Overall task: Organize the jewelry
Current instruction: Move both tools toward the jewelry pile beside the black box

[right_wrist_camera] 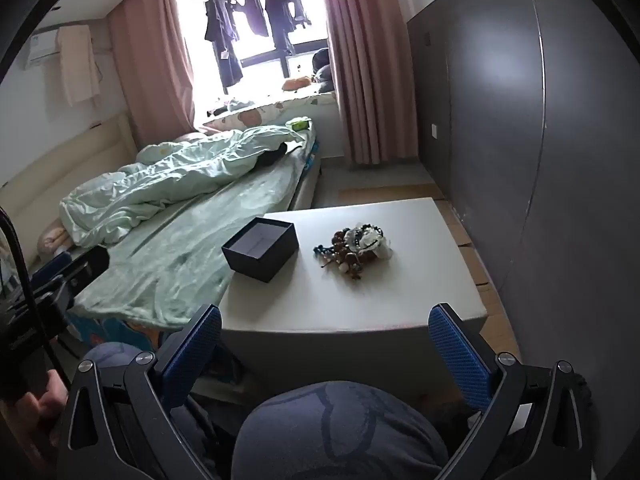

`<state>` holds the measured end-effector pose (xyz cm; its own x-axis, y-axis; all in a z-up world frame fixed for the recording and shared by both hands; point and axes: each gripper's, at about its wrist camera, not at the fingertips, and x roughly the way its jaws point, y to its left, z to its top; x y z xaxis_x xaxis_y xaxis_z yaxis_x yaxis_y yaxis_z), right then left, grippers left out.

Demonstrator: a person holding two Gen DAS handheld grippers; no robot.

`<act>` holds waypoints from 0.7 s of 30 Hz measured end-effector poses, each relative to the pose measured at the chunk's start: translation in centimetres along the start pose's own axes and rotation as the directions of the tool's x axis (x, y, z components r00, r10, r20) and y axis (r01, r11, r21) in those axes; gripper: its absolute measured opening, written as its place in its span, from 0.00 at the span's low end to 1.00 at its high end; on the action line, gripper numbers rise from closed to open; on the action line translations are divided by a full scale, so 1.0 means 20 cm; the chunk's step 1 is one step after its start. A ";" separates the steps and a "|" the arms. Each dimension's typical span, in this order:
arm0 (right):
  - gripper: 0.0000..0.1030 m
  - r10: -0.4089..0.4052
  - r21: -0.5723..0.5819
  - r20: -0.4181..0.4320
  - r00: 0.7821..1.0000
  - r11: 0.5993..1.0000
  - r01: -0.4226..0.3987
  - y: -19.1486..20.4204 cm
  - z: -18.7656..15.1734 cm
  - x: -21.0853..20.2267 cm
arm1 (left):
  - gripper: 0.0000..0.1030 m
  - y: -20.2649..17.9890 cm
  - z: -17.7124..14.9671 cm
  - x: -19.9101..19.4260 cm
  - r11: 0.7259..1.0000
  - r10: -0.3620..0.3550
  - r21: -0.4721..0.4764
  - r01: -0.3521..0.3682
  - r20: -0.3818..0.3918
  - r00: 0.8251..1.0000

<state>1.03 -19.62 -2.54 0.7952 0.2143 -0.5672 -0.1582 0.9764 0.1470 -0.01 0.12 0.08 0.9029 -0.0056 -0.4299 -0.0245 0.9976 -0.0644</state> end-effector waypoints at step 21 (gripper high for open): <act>1.00 0.003 -0.043 -0.008 1.000 0.999 -0.004 0.06 -0.03 0.02 | 0.99 0.06 -0.04 -0.04 1.000 -0.010 -0.006 0.010 -0.019 1.000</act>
<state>0.89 -18.40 -3.07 0.7901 0.2176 -0.5730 -0.1864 0.9759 0.1137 -1.10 1.35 -0.39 0.8947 -0.0174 -0.4463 -0.0176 0.9971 -0.0740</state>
